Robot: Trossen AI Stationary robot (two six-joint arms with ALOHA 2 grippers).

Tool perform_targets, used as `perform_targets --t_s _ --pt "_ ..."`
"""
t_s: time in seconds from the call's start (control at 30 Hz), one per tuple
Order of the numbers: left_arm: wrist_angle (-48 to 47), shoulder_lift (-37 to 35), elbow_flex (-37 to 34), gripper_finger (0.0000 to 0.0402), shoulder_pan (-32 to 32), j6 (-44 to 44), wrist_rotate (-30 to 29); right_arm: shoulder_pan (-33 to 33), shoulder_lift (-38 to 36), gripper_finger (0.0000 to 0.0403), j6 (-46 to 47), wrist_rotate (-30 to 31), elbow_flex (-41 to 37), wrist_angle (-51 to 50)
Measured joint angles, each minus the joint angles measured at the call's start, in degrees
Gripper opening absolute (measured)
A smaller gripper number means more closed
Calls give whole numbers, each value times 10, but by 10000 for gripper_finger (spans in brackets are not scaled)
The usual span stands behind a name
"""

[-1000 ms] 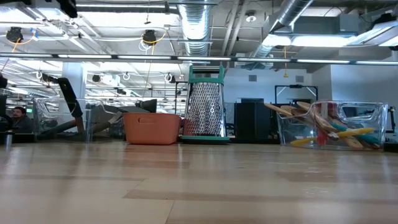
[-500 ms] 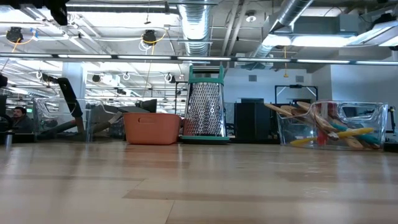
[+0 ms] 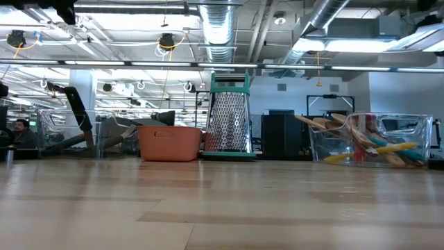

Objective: Pick & Place Kitchen Items
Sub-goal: Return to Home Position

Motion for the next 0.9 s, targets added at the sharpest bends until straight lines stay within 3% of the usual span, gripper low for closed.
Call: perform_targets --t_s 0.43,0.7,0.9 --pt "0 -1 -12 2 0 5 10 0 -8 0 -1 -1 -237 194" --pt "0 -1 -15 2 0 4 11 0 -9 0 26 -76 -339 237" --pt "0 -1 -15 2 0 4 11 1 -9 0 17 -89 -404 295"
